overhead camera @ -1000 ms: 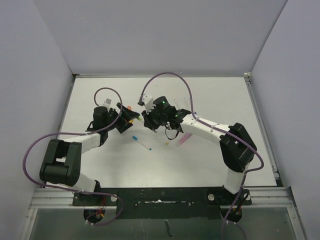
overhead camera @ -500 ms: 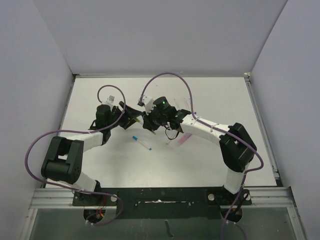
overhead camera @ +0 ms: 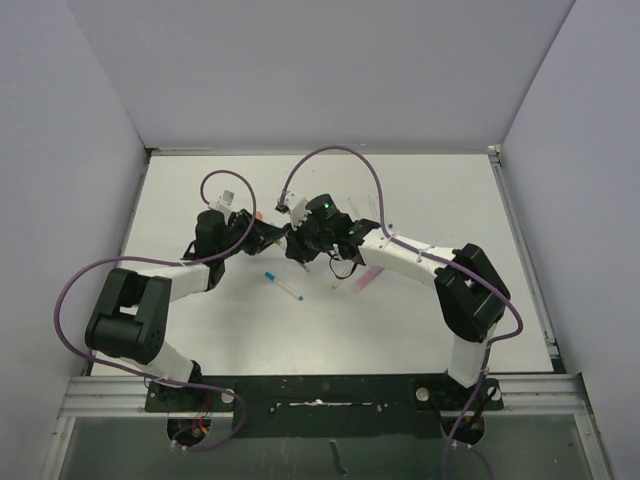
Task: Open the pen caps
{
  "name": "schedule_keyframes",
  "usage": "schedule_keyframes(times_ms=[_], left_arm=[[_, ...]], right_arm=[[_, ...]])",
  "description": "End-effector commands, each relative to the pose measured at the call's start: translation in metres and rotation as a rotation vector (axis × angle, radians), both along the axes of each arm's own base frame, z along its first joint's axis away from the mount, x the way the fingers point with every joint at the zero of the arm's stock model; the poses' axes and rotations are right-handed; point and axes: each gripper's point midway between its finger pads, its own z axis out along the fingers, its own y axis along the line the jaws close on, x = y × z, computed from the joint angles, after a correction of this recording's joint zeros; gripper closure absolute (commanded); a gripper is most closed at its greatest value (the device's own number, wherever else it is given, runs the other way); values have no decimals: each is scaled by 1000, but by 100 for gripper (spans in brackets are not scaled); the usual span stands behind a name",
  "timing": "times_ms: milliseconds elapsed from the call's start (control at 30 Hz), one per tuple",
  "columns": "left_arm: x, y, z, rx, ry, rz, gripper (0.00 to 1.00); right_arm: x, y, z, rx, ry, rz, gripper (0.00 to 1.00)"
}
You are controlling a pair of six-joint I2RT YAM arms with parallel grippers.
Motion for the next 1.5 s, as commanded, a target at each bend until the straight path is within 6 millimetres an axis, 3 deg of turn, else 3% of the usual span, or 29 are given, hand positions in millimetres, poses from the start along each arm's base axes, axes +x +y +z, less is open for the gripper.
schedule_keyframes(times_ms=[0,167,200,267,300,433,567,967,1067,1167,1333,1467], left_arm=[[1,-9,13,-22,-69,-40,85],[-1,-10,13,-18,-70,-47,100],[-1,-11,13,-19,-70,-49,100],[-1,-13,14,-19,-72,-55,100],[-2,-14,15,-20,-74,-58,100],[-1,-21,20,-25,-87,-73,100],[-1,-23,25,-28,-98,-80,100],[0,-22,35,-40,-124,-71,100],[4,-17,37,-31,-134,-49,100],[14,4,36,-2,-130,18,100],[38,69,30,8,-108,188,100],[48,92,28,10,-105,238,100]], right_arm=[[7,7,27,76,-48,-8,98],[9,5,30,86,-50,-18,95],[10,4,30,87,-51,-19,87],[10,5,30,92,-47,-14,57],[10,5,29,88,-40,-11,51],[10,7,27,81,-36,-5,49],[11,7,23,77,-27,-7,55],[9,4,10,64,8,-6,99],[7,1,8,61,20,-10,100],[4,-8,4,52,36,-21,100],[-7,-25,-4,42,65,-29,100],[-9,-34,-2,38,63,-36,100]])
